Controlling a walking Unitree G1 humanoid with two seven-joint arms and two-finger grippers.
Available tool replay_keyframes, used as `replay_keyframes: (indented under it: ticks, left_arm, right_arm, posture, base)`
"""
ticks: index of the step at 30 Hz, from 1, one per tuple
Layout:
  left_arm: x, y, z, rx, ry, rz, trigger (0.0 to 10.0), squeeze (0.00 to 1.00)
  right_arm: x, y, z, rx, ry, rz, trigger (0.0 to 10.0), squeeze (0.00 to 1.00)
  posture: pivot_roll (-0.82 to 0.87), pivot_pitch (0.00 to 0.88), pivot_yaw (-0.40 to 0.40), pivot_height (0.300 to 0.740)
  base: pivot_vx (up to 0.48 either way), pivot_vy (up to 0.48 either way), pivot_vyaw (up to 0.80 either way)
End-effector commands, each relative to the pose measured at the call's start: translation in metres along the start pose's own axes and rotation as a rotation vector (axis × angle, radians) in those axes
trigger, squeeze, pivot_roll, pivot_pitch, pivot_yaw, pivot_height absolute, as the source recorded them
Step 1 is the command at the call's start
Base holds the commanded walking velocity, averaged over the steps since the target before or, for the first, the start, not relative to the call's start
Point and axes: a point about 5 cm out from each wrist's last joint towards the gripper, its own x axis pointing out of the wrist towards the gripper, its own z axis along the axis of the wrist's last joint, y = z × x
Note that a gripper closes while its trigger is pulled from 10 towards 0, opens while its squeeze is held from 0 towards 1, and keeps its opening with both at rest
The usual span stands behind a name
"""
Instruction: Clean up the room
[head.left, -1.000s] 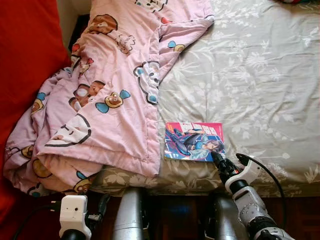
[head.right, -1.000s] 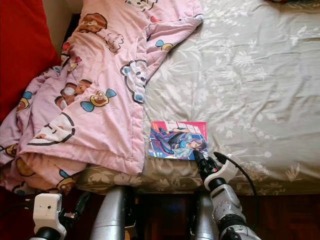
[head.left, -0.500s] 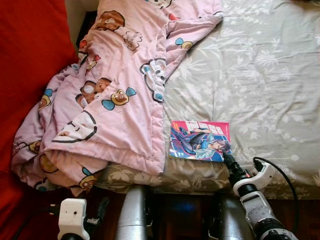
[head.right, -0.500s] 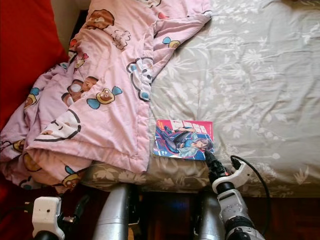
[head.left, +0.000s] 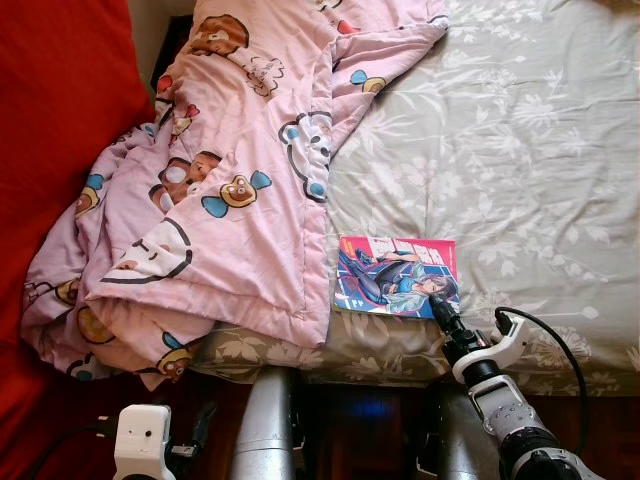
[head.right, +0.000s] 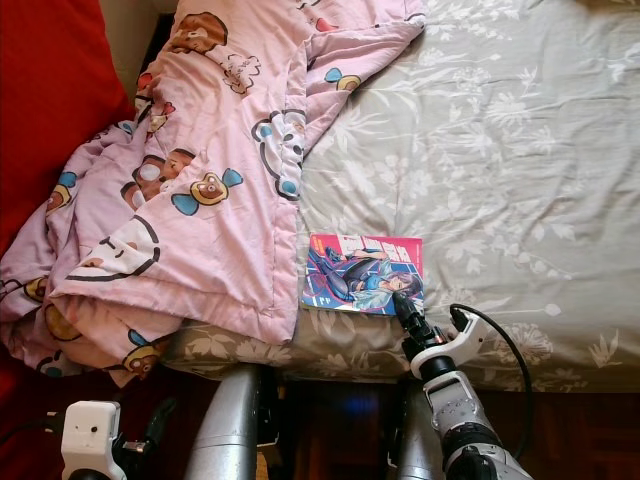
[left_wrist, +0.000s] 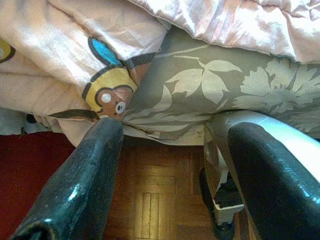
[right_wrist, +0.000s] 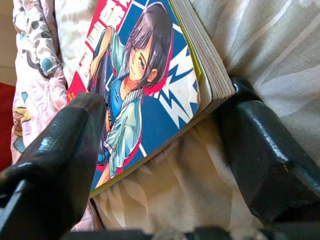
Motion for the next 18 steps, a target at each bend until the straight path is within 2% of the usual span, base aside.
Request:
replay_keyframes:
  ticks: [1, 5, 11, 12, 13, 14, 15, 18]
  left_arm:
    - [-0.008, 0.006, -0.007, 0.025, 0.048, 0.017, 10.0, 0.00]
    - [-0.010, 0.004, -0.005, 0.024, 0.046, 0.014, 10.0, 0.00]
    - [-0.017, 0.001, 0.000, 0.023, 0.046, 0.012, 10.0, 0.00]
    - [-0.019, 0.000, 0.002, 0.025, 0.046, 0.014, 10.0, 0.00]
    - [-0.019, 0.000, 0.002, 0.025, 0.046, 0.014, 10.0, 0.00]
    - [-0.020, 0.000, 0.003, 0.026, 0.046, 0.015, 10.0, 0.00]
    - [-0.021, 0.000, 0.003, 0.026, 0.046, 0.016, 10.0, 0.00]
    - [-0.022, -0.001, 0.004, 0.027, 0.048, 0.020, 10.0, 0.00]
  right_arm:
    - [-0.002, -0.002, -0.022, 0.039, 0.074, -0.029, 10.0, 0.00]
    - [-0.006, -0.010, -0.014, 0.085, 0.002, -0.099, 10.0, 0.00]
    - [-0.006, -0.010, -0.011, 0.114, -0.020, -0.095, 10.0, 0.00]
    - [-0.004, -0.007, -0.012, 0.118, -0.013, -0.088, 8.1, 0.00]
    - [-0.004, -0.007, -0.012, 0.118, -0.013, -0.088, 8.1, 0.00]
    - [-0.003, -0.006, -0.013, 0.119, -0.011, -0.083, 2.6, 0.00]
    - [-0.003, -0.006, -0.013, 0.122, -0.011, -0.081, 0.0, 0.00]
    - [0.000, -0.002, -0.015, 0.128, -0.011, -0.061, 0.0, 0.00]
  posture:
    - [0.26, 0.389, 0.146, 0.608]
    - [0.25, 0.394, 0.148, 0.608]
    - [0.27, 0.411, 0.151, 0.608]
    - [0.27, 0.413, 0.151, 0.608]
    - [0.27, 0.413, 0.151, 0.608]
    - [0.28, 0.416, 0.152, 0.608]
    - [0.28, 0.416, 0.152, 0.608]
    - [0.28, 0.420, 0.150, 0.608]
  base:
    - [0.000, 0.000, 0.00]
    - [0.000, 0.000, 0.00]
    - [0.000, 0.000, 0.00]
    - [0.000, 0.000, 0.00]
    - [0.000, 0.000, 0.00]
    - [0.000, 0.000, 0.00]
    - [0.000, 0.000, 0.00]
    - [0.000, 0.000, 0.00]
